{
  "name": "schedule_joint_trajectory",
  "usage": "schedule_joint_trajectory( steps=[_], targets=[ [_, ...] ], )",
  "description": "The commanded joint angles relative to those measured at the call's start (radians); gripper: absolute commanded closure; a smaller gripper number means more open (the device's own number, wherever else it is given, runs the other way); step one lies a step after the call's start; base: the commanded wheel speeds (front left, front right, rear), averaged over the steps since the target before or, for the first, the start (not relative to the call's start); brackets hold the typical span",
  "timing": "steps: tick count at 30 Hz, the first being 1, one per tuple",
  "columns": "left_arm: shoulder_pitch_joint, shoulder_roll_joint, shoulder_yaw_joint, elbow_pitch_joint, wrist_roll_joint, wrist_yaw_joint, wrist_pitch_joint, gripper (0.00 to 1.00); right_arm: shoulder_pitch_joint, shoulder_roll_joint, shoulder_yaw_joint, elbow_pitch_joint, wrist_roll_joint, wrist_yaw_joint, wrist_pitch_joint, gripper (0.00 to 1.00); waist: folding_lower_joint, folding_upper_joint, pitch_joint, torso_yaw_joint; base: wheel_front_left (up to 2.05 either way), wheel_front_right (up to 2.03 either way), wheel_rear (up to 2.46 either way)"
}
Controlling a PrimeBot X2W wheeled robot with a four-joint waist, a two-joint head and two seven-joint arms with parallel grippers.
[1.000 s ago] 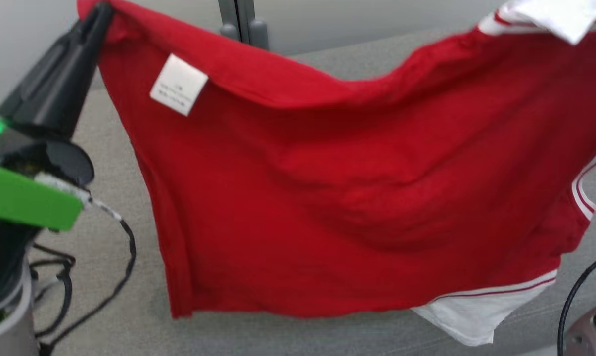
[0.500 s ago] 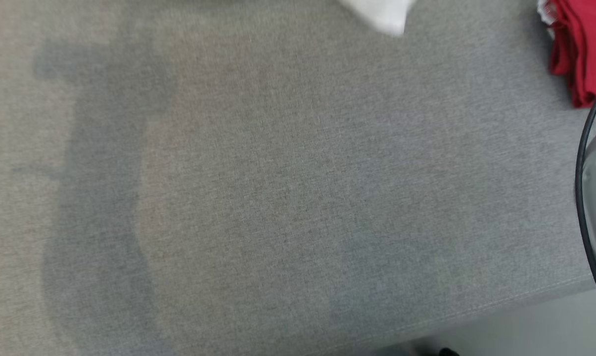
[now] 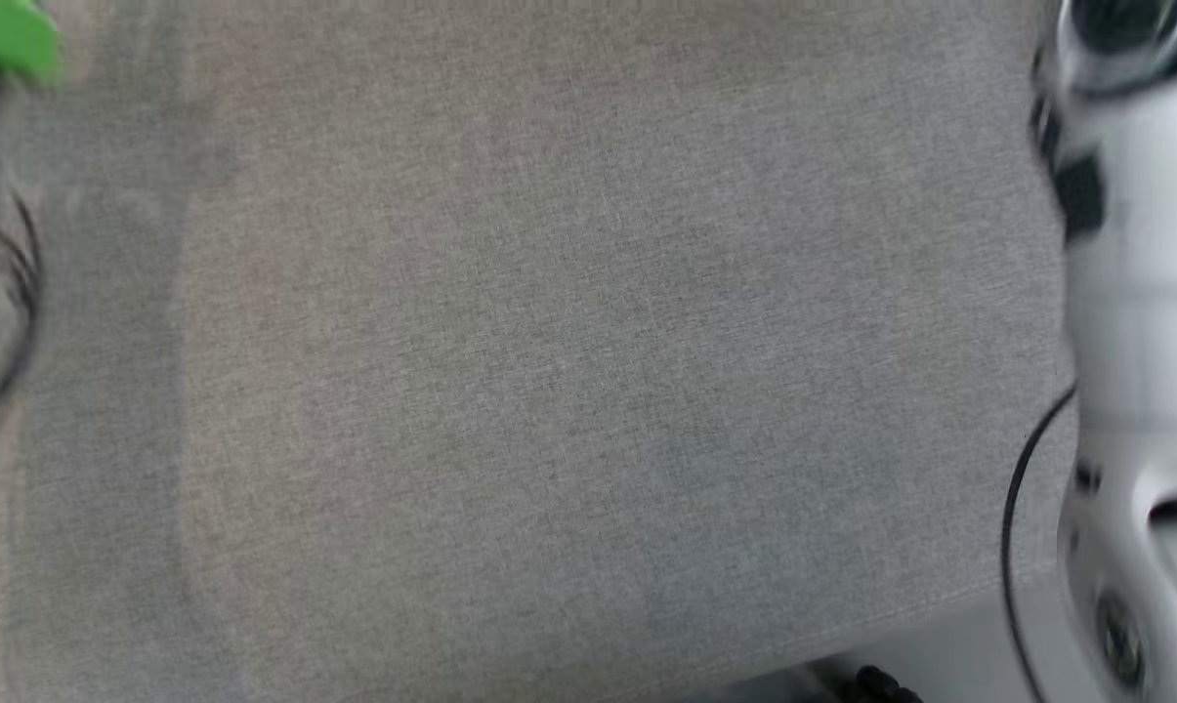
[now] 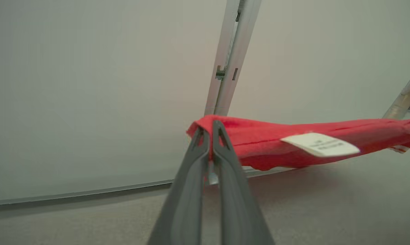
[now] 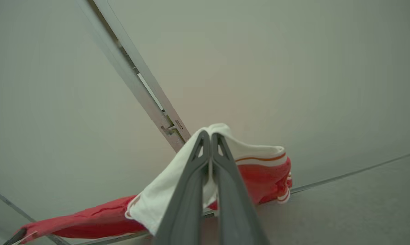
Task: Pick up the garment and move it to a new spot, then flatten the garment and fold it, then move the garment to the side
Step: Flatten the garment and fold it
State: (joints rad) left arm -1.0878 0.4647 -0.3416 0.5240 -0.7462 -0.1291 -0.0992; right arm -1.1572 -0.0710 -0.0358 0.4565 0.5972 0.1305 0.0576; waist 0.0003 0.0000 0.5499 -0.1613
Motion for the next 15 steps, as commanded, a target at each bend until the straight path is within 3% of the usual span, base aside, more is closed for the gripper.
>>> schedule_joint_trajectory(
  steps=[1, 7, 15],
  targets=[
    [0.083, 0.004, -0.023, -0.012, -0.023, -0.003, -0.019, 1.0, 0.098, -0.019, 0.008, -0.027, 0.018, 0.0, -0.008, 1.0, -0.0003, 0.0, -0.077, 0.025, 0.0, 0.0, 0.0],
    [0.418, -0.015, -0.051, -0.062, -0.092, 0.001, -0.096, 1.0, 0.525, -0.034, -0.02, -0.169, 0.107, 0.0, -0.022, 1.0, -0.0003, 0.0, -0.192, 0.064, 0.0, 0.0, 0.0],
    [0.812, -0.025, -0.066, -0.249, -0.147, 0.081, -0.114, 1.0, 1.03, -0.031, -0.069, -0.412, 0.16, 0.0, 0.074, 1.0, -0.0003, 0.0, -0.321, 0.092, 0.0, 0.0, 0.0]
  ],
)
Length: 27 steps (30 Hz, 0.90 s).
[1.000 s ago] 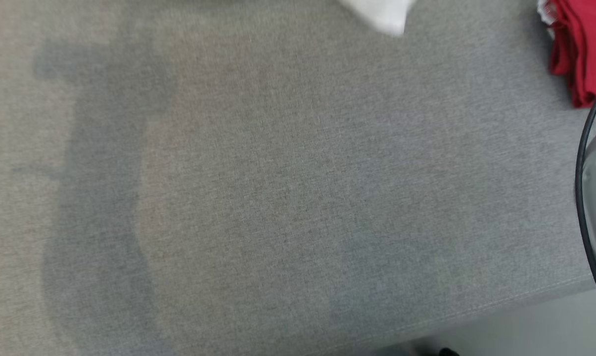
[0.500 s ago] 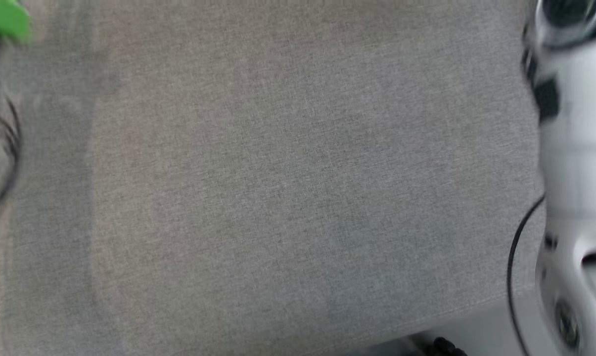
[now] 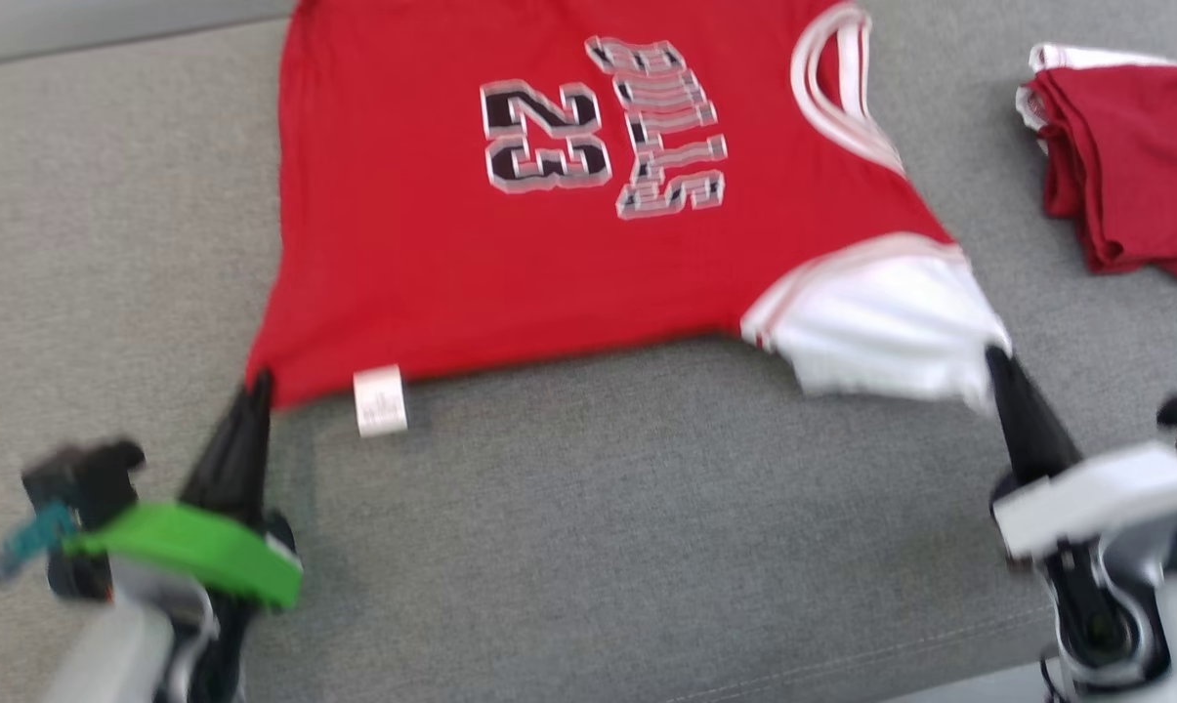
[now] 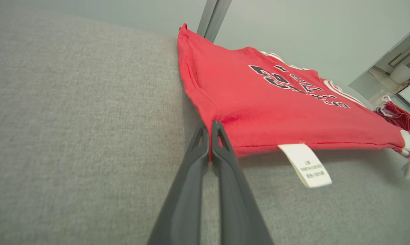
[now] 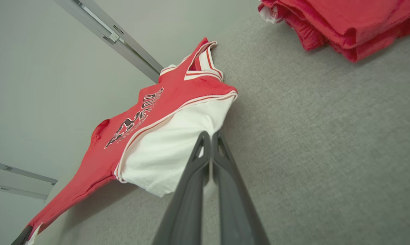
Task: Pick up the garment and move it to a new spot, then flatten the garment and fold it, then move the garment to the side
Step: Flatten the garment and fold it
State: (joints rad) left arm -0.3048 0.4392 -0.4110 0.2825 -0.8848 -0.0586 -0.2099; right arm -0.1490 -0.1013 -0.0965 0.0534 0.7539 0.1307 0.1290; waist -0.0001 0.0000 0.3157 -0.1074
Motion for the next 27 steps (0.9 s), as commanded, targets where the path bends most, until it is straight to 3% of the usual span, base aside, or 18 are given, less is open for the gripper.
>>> schedule_joint_trajectory(
  steps=[1, 7, 11, 18, 27],
  targets=[
    [0.091, -0.005, 0.006, -0.05, -0.021, 0.033, -0.006, 1.0, 0.084, 0.003, -0.015, -0.042, 0.008, 0.0, 0.02, 1.0, 0.0001, 0.0, -0.098, 0.036, 0.0, 0.0, 0.0],
    [0.427, -0.05, 0.006, -0.3, -0.092, 0.151, -0.022, 1.0, 0.339, 0.026, -0.057, -0.184, 0.012, 0.0, 0.087, 1.0, 0.0001, 0.0, -0.113, 0.025, 0.0, 0.0, 0.0],
    [0.509, -0.049, -0.003, -0.415, -0.105, 0.189, -0.005, 1.0, 0.387, 0.037, -0.085, -0.226, -0.001, 0.0, 0.117, 1.0, 0.0001, 0.0, -0.096, 0.038, 0.0, 0.0, 0.0],
    [0.349, -0.001, -0.004, -0.476, -0.071, 0.218, 0.1, 1.0, 0.221, 0.034, -0.127, -0.214, -0.082, 0.0, 0.212, 1.0, 0.0001, 0.0, -0.065, 0.061, 0.0, 0.0, 0.0],
    [0.105, -0.012, -0.028, -0.395, -0.092, 0.251, 0.272, 1.0, -0.073, 0.009, -0.165, -0.105, -0.197, 0.0, 0.347, 1.0, 0.0001, 0.0, -0.015, 0.081, 0.0, 0.0, 0.0]
  ],
)
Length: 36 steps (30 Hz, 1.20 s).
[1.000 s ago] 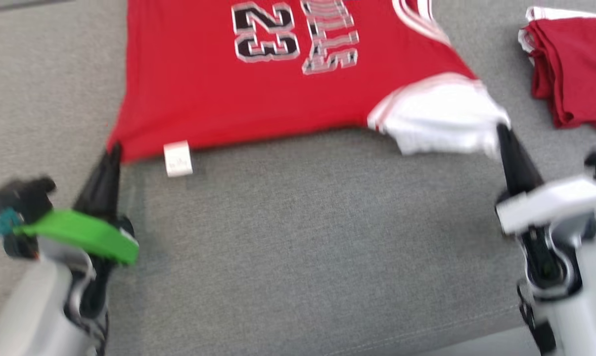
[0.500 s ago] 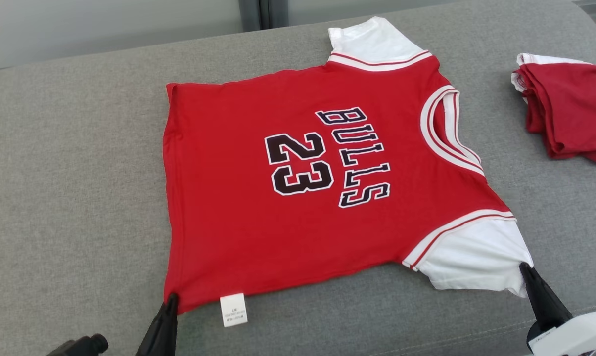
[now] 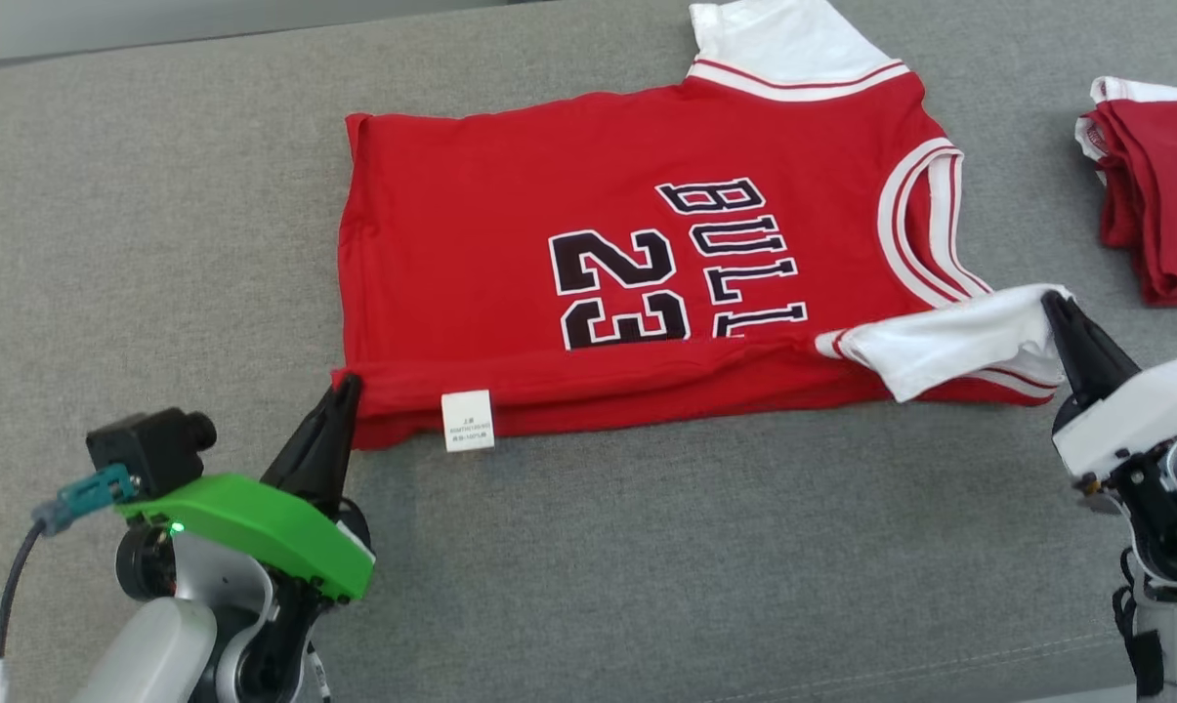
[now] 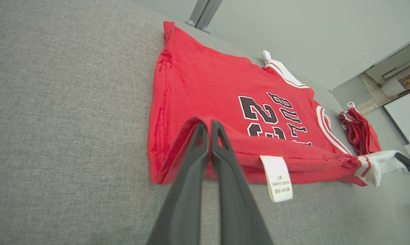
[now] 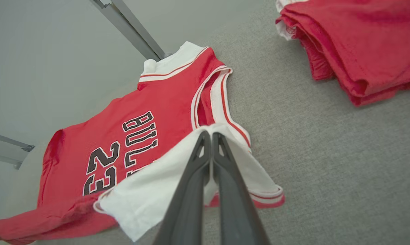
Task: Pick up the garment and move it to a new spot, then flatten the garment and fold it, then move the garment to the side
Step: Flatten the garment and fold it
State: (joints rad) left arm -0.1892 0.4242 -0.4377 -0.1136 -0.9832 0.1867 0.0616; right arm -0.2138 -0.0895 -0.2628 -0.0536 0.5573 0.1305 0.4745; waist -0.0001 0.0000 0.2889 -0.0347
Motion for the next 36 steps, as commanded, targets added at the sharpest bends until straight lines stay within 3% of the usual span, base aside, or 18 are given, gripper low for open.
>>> schedule_joint_trajectory(
  steps=[1, 3, 4, 5, 6, 7, 13, 23, 36],
  targets=[
    [-0.037, -0.003, -0.004, 0.016, 0.004, 0.01, 0.017, 1.0, -0.038, -0.005, 0.006, 0.019, -0.012, 0.0, 0.019, 1.0, 0.0001, 0.0, 0.019, 0.011, 0.0, 0.0, 0.0],
    [-0.077, -0.003, -0.011, 0.053, 0.015, 0.025, 0.044, 1.0, -0.087, -0.014, 0.01, 0.05, -0.035, 0.0, 0.04, 1.0, 0.0001, 0.0, 0.029, 0.016, 0.0, 0.0, 0.0],
    [-0.091, -0.004, -0.017, 0.07, 0.018, 0.029, 0.055, 1.0, -0.11, -0.019, 0.015, 0.061, -0.049, 0.0, 0.035, 0.56, 0.0001, 0.0, 0.031, 0.017, 0.0, 0.0, 0.0],
    [-0.105, -0.014, -0.021, 0.087, 0.013, 0.031, 0.065, 0.76, -0.134, -0.021, 0.015, 0.079, -0.06, 0.0, 0.029, 0.0, 0.0001, 0.0, 0.035, 0.018, 0.0, 0.0, 0.0],
    [-0.117, -0.021, -0.023, 0.097, 0.011, 0.032, 0.067, 0.28, -0.149, -0.023, 0.012, 0.096, -0.07, 0.0, 0.019, 0.0, 0.0001, 0.0, 0.038, 0.019, 0.0, 0.0, 0.0],
    [-0.126, -0.025, -0.021, 0.114, 0.012, 0.039, 0.066, 0.0, -0.165, -0.032, 0.017, 0.109, -0.083, 0.0, 0.004, 0.0, 0.0001, 0.0, 0.039, 0.02, 0.0, 0.0, 0.0],
    [-0.073, -0.022, -0.016, 0.125, 0.006, 0.034, 0.04, 0.0, -0.139, -0.049, 0.025, 0.115, -0.082, 0.0, -0.094, 0.0, 0.0001, 0.0, 0.033, 0.013, 0.0, 0.0, 0.0],
    [-0.003, -0.001, -0.035, 0.09, 0.007, 0.031, 0.042, 0.0, 0.041, -0.113, 0.068, 0.068, -0.092, 0.0, -0.092, 0.0, 0.0001, 0.0, 0.086, -0.003, 0.0, 0.0, 0.0],
    [-0.057, -0.031, -0.074, 0.2, -0.014, 0.004, 0.091, 0.0, -0.009, -0.116, 0.111, 0.174, -0.088, 0.0, -0.087, 0.0, 0.0001, 0.0, 0.119, 0.001, 0.0, 0.0, 0.0]
  ],
)
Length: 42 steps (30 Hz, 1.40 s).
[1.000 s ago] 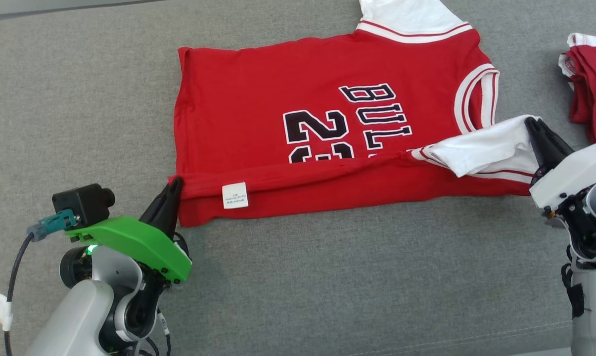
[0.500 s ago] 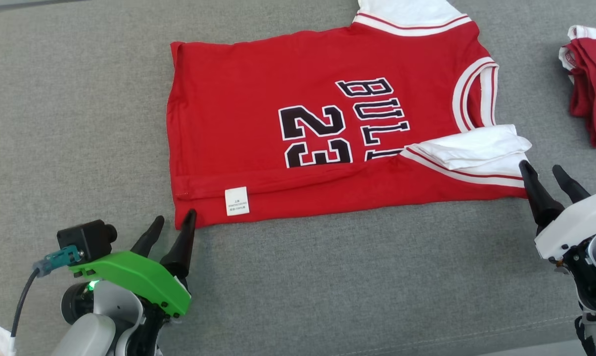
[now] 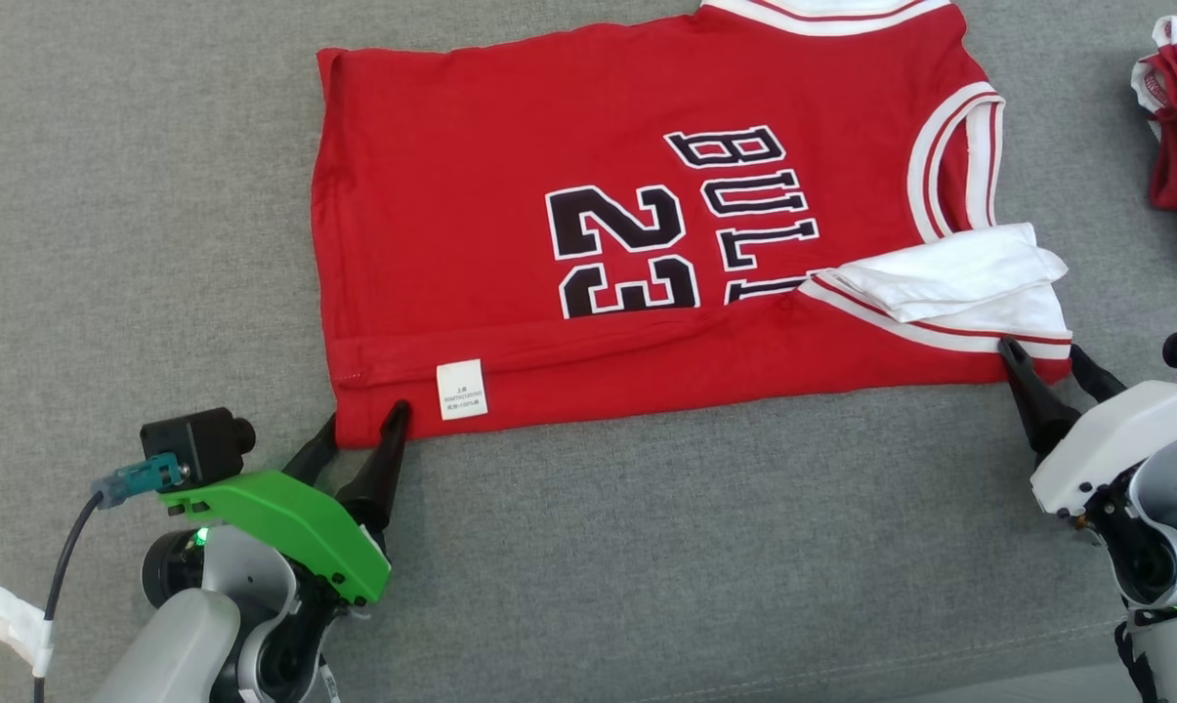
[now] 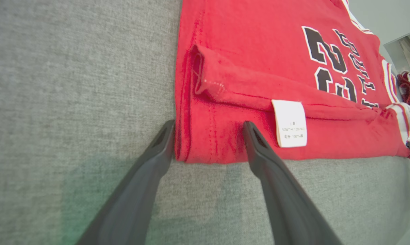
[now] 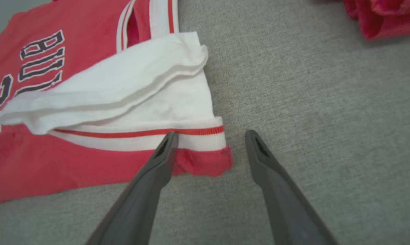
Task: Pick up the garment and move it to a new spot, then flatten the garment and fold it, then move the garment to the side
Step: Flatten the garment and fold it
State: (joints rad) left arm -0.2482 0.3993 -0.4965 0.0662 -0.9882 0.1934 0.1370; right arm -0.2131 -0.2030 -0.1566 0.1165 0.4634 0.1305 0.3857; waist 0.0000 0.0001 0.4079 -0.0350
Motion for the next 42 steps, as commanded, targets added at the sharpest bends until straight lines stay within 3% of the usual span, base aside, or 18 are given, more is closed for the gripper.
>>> schedule_joint_trajectory(
  steps=[1, 2, 3, 4, 9, 13, 16, 22, 27, 28, 29, 30, 31, 34, 39, 42],
  targets=[
    [-0.001, -0.006, -0.02, 0.027, -0.01, -0.01, 0.022, 0.82, -0.014, -0.005, 0.013, 0.01, 0.012, 0.0, 0.008, 0.0, 0.0, -0.0001, 0.0, 0.001, 0.0, 0.0, 0.0],
    [-0.003, -0.007, -0.03, 0.032, -0.013, -0.022, 0.032, 1.0, -0.02, -0.008, 0.024, 0.02, 0.02, 0.0, 0.015, 0.0, 0.0, -0.0001, 0.001, 0.001, 0.0, 0.0, 0.0],
    [-0.003, -0.008, -0.037, 0.035, -0.017, -0.031, 0.04, 1.0, -0.025, -0.011, 0.036, 0.026, 0.029, 0.0, 0.021, 0.58, 0.0, -0.0001, 0.0, 0.001, 0.0, 0.0, 0.0],
    [-0.002, -0.009, -0.045, 0.038, -0.02, -0.043, 0.045, 1.0, -0.032, -0.013, 0.048, 0.035, 0.044, 0.0, 0.028, 1.0, 0.0, -0.0001, -0.002, 0.001, 0.0, 0.0, 0.0],
    [-0.001, 0.028, -0.049, 0.011, -0.016, -0.078, 0.055, 1.0, -0.065, -0.115, 0.083, 0.043, 0.084, -0.001, 0.07, 1.0, 0.0, -0.0001, -0.041, 0.008, 0.0, 0.0, 0.0],
    [0.029, 0.091, -0.017, -0.105, -0.03, -0.067, 0.075, 1.0, -0.068, -0.216, 0.061, -0.023, 0.159, -0.001, 0.163, 1.0, 0.0, -0.0001, -0.079, 0.017, 0.0, 0.0, 0.0],
    [0.093, 0.117, -0.03, -0.212, -0.047, -0.05, 0.105, 1.0, -0.023, -0.278, 0.061, -0.093, 0.234, -0.001, 0.293, 1.0, 0.0, -0.0001, -0.095, 0.017, 0.0, 0.0, 0.0],
    [0.25, 0.089, -0.071, -0.315, -0.088, -0.01, 0.093, 1.0, 0.101, -0.348, 0.044, -0.226, 0.338, -0.001, 0.491, 1.0, 0.0, -0.0001, -0.095, 0.019, 0.0, 0.0, 0.0],
    [0.306, 0.06, -0.091, -0.286, -0.084, -0.004, 0.058, 1.0, 0.188, -0.341, 0.032, -0.261, 0.318, -0.001, 0.5, 1.0, 0.0, -0.0001, -0.082, 0.035, 0.0, 0.0, 0.0],
    [0.306, 0.054, -0.087, -0.274, -0.08, 0.003, 0.047, 1.0, 0.198, -0.342, 0.03, -0.263, 0.3, -0.001, 0.484, 0.38, 0.0, -0.0001, -0.079, 0.04, 0.0, 0.0, 0.0],
    [0.302, 0.053, -0.084, -0.264, -0.071, 0.004, 0.04, 0.83, 0.206, -0.342, 0.029, -0.258, 0.285, -0.001, 0.472, 0.0, 0.0, -0.0001, -0.077, 0.044, 0.0, 0.0, 0.0],
    [0.294, 0.051, -0.082, -0.255, -0.064, 0.008, 0.03, 0.29, 0.215, -0.34, 0.028, -0.249, 0.272, -0.001, 0.459, 0.0, 0.0, -0.0001, -0.076, 0.048, 0.0, 0.0, 0.0],
    [0.29, 0.048, -0.077, -0.247, -0.062, 0.012, 0.025, 0.0, 0.223, -0.343, 0.033, -0.246, 0.264, -0.001, 0.453, 0.0, 0.0, -0.0001, -0.075, 0.052, 0.0, 0.0, 0.0],
    [0.275, 0.061, -0.065, -0.249, -0.051, 0.008, 0.015, 0.0, 0.209, -0.362, 0.012, -0.247, 0.255, 0.0, 0.424, 0.0, 0.0, -0.0001, -0.067, 0.059, 0.0, 0.0, 0.0],
    [0.157, 0.124, -0.002, -0.249, 0.034, 0.044, -0.008, 0.0, 0.067, -0.373, -0.05, -0.289, 0.243, 0.0, 0.371, 0.0, 0.0, -0.0001, 0.003, 0.077, 0.0, 0.0, 0.0],
    [0.036, 0.094, 0.009, -0.236, 0.033, 0.042, 0.016, 0.0, -0.075, -0.38, -0.042, -0.297, 0.191, 0.0, 0.363, 0.0, 0.0, -0.0001, 0.069, 0.099, 0.0, 0.0, 0.0]
  ],
)
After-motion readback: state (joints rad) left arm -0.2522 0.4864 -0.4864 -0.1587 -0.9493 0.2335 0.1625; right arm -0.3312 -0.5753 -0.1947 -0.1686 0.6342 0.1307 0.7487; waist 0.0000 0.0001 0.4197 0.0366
